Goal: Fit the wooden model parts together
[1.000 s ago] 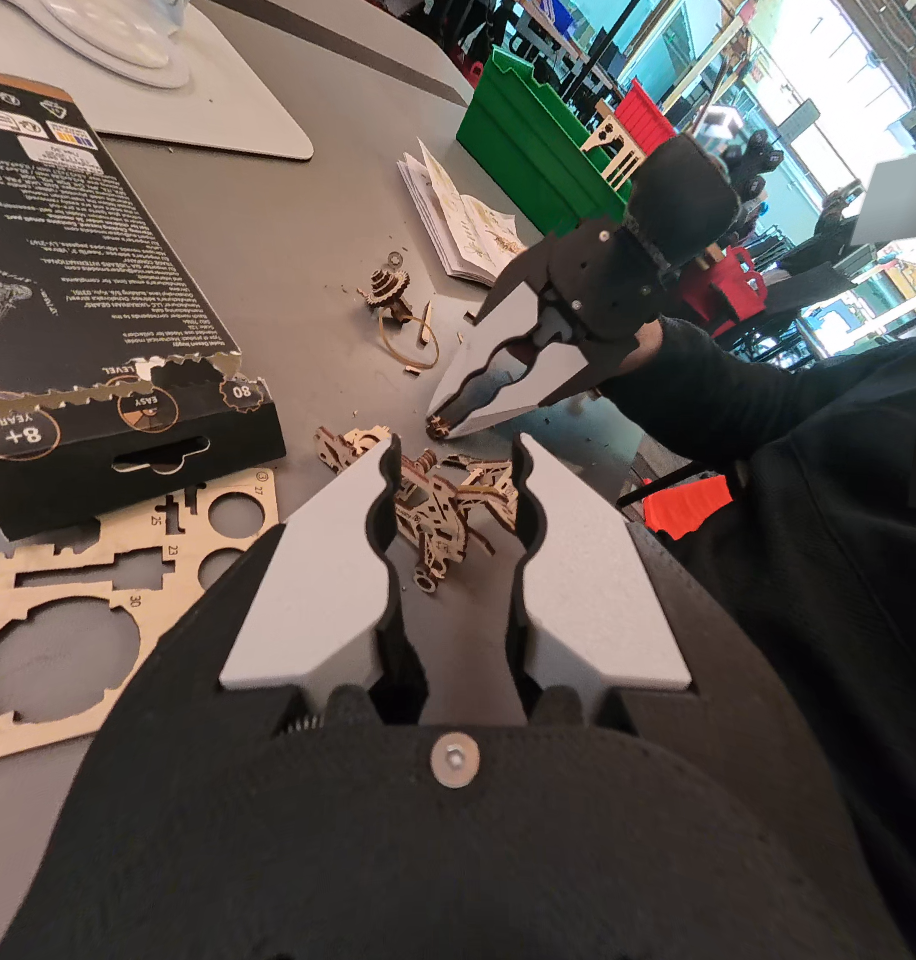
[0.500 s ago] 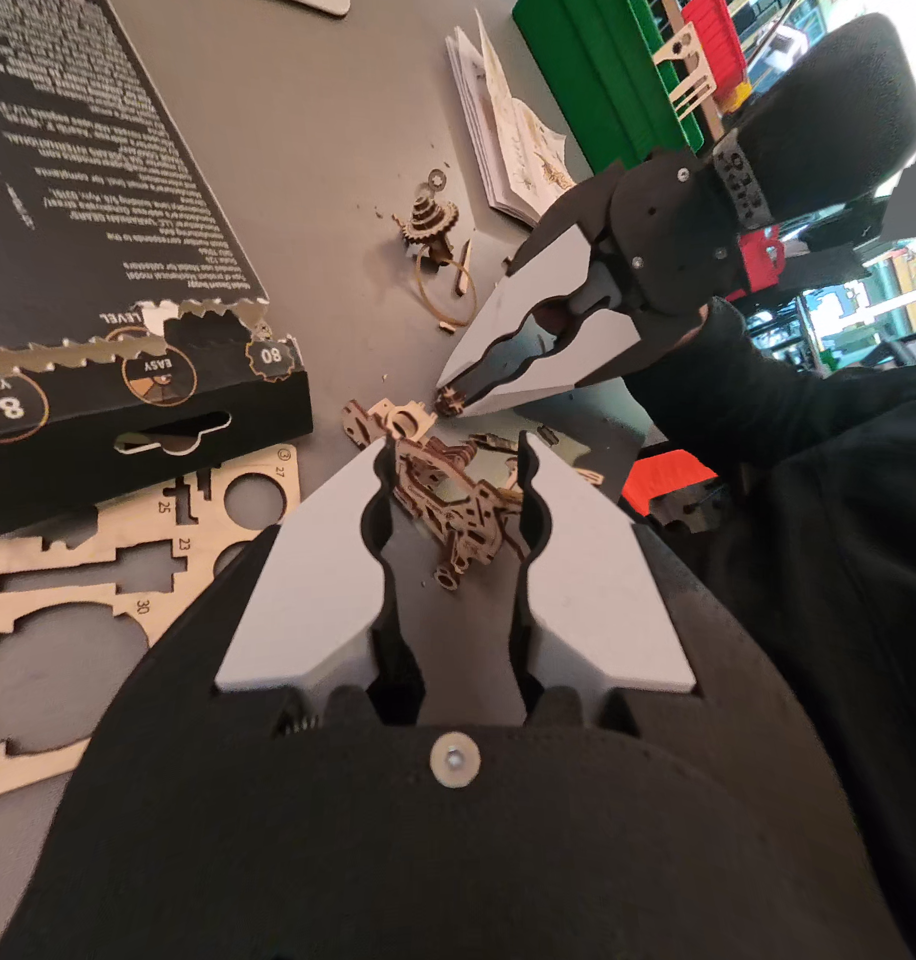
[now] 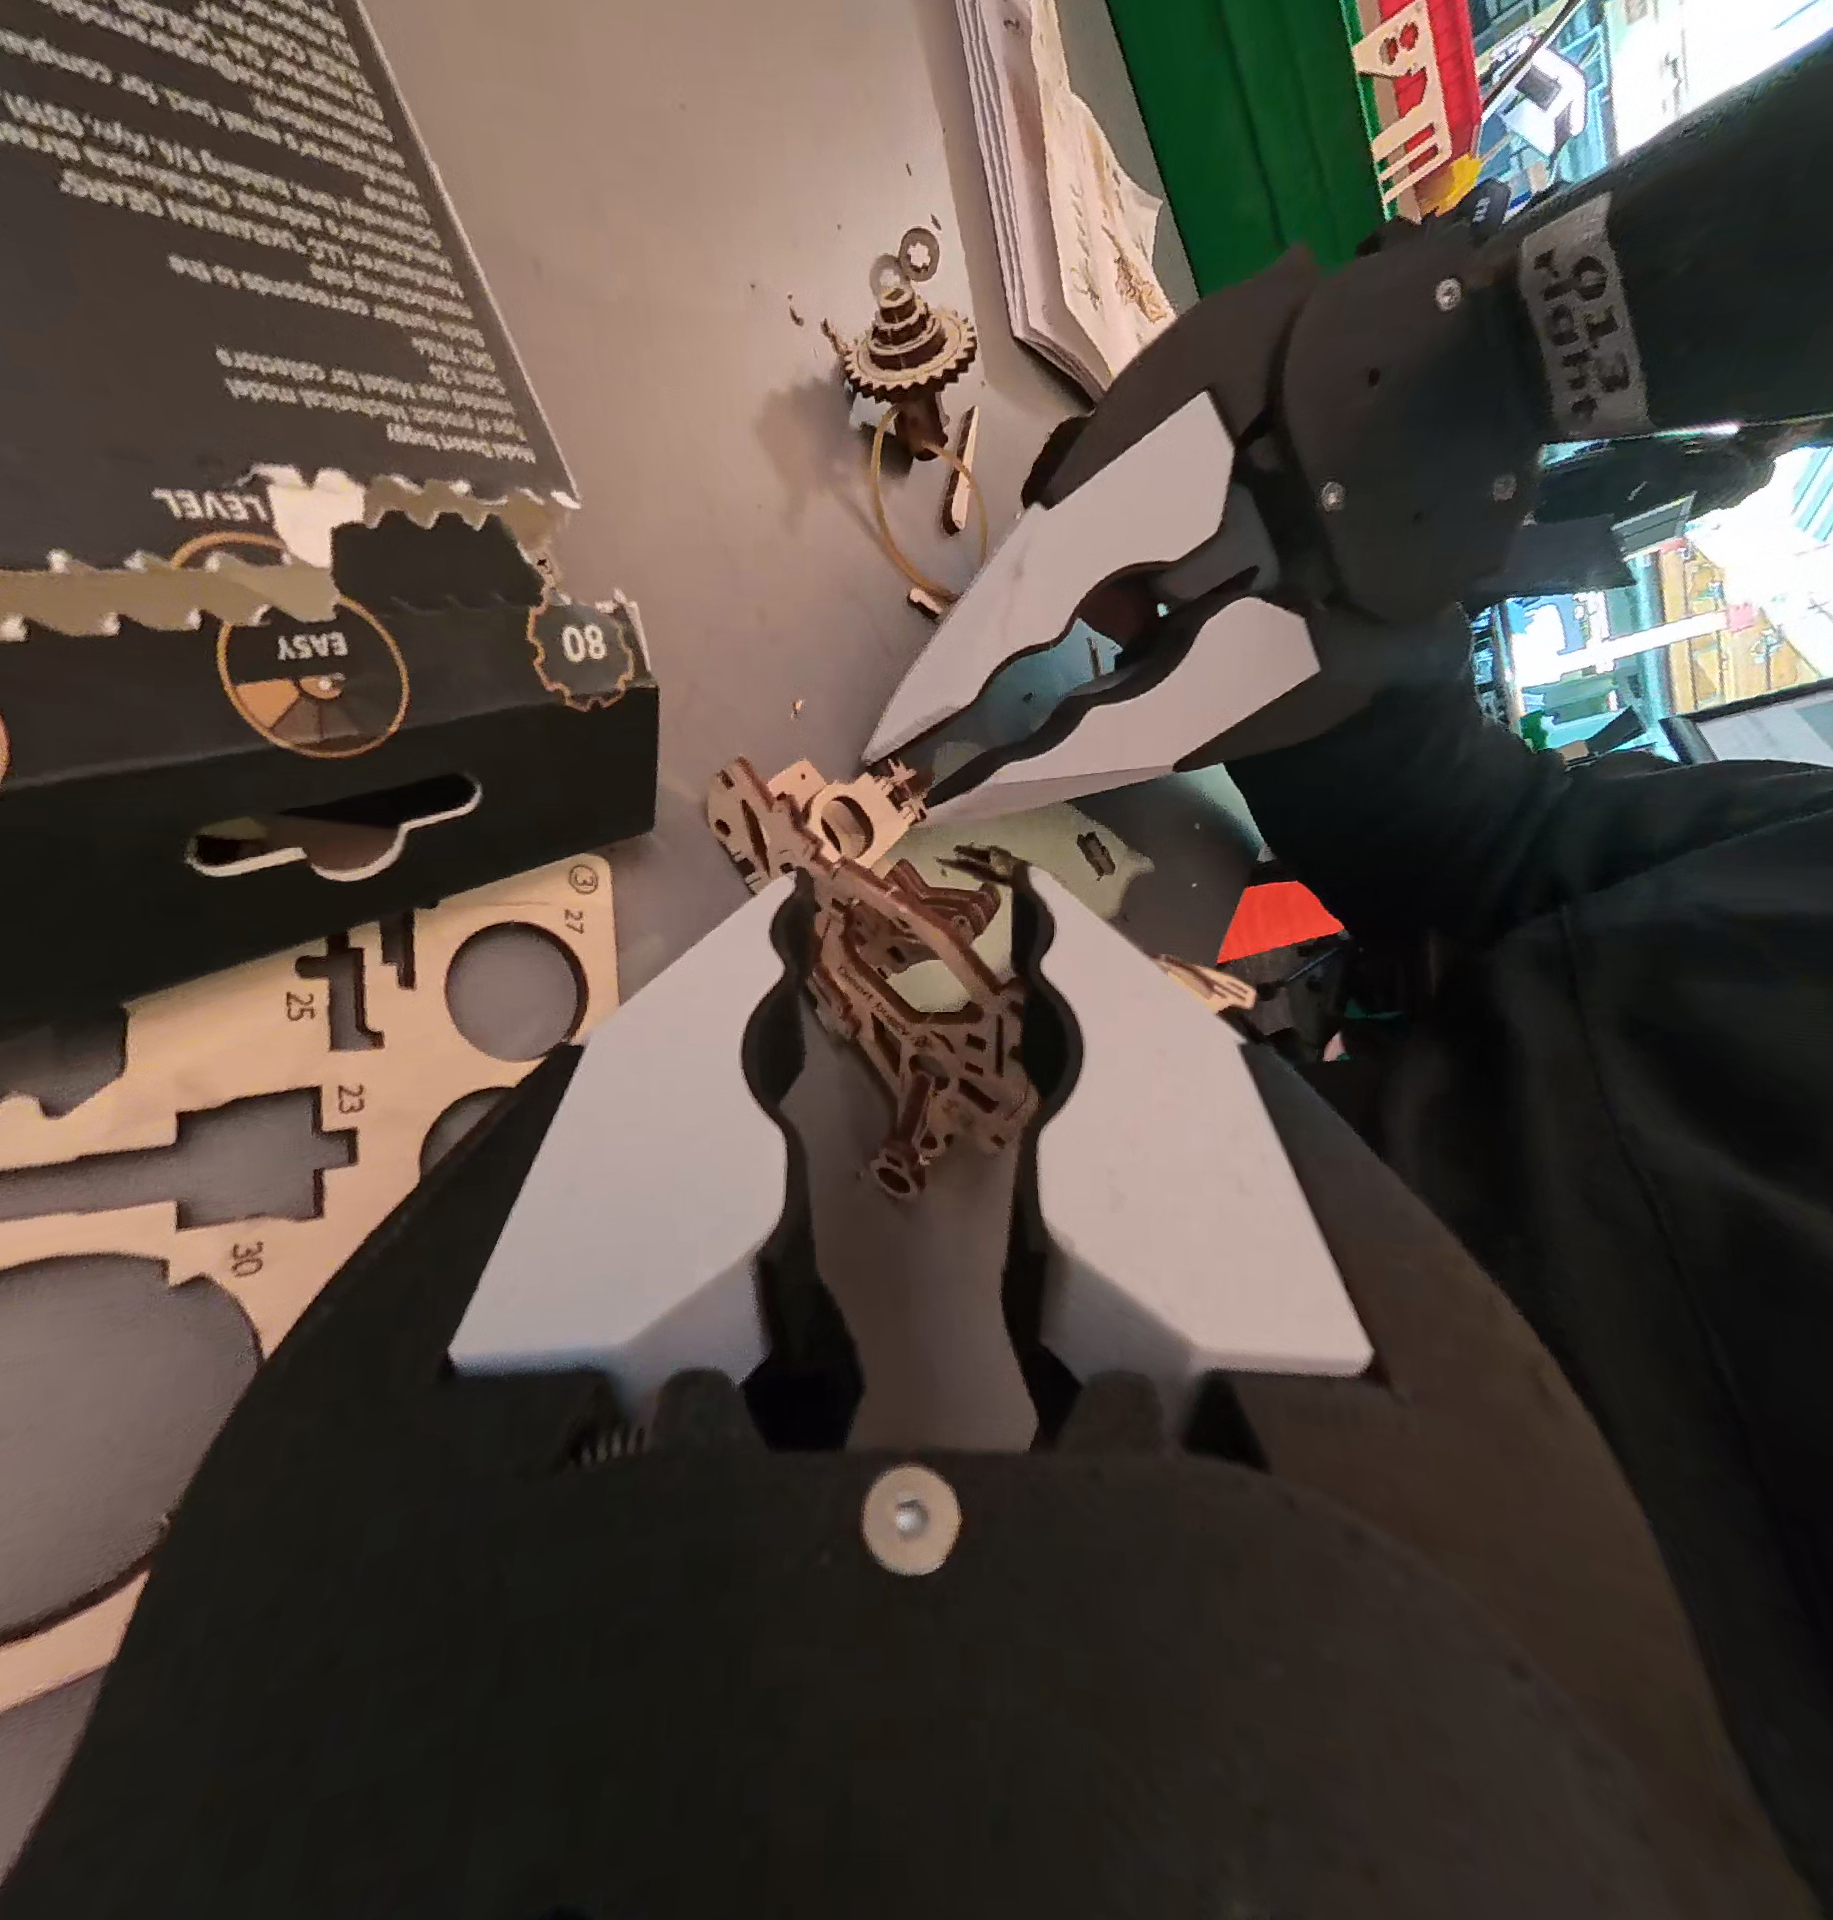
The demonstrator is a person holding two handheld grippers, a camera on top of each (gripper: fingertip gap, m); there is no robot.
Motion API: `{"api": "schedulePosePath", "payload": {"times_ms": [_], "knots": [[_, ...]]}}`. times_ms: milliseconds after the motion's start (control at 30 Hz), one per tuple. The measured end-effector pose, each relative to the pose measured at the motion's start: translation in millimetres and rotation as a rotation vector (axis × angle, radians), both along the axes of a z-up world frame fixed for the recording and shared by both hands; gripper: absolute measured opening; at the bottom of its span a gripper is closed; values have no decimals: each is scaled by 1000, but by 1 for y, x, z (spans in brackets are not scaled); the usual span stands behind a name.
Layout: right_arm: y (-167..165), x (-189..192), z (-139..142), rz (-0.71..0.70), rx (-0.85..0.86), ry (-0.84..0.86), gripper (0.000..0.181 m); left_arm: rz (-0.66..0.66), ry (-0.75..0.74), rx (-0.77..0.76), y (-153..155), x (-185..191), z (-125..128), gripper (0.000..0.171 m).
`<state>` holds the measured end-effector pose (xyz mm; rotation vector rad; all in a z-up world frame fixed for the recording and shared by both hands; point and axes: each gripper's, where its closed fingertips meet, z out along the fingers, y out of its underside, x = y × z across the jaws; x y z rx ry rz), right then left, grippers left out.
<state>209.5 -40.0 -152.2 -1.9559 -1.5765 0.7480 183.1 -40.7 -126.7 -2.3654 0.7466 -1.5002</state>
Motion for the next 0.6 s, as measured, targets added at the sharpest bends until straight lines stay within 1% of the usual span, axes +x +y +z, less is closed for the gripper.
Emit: {"api": "schedulePosePath", "payload": {"times_ms": [133, 333, 500, 600], "knots": [[-1, 0, 2, 9, -16, 16, 8, -22, 17, -4, -2, -2, -5, 24], [-1, 4, 8, 23, -40, 24, 8, -33, 7, -12, -3, -1, -5, 22], [0, 3, 6, 35, -28, 10, 8, -24, -23, -29, 1, -7, -4, 12], [2, 1, 9, 29, -46, 34, 8, -18, -37, -41, 3, -10, -5, 11]]}}
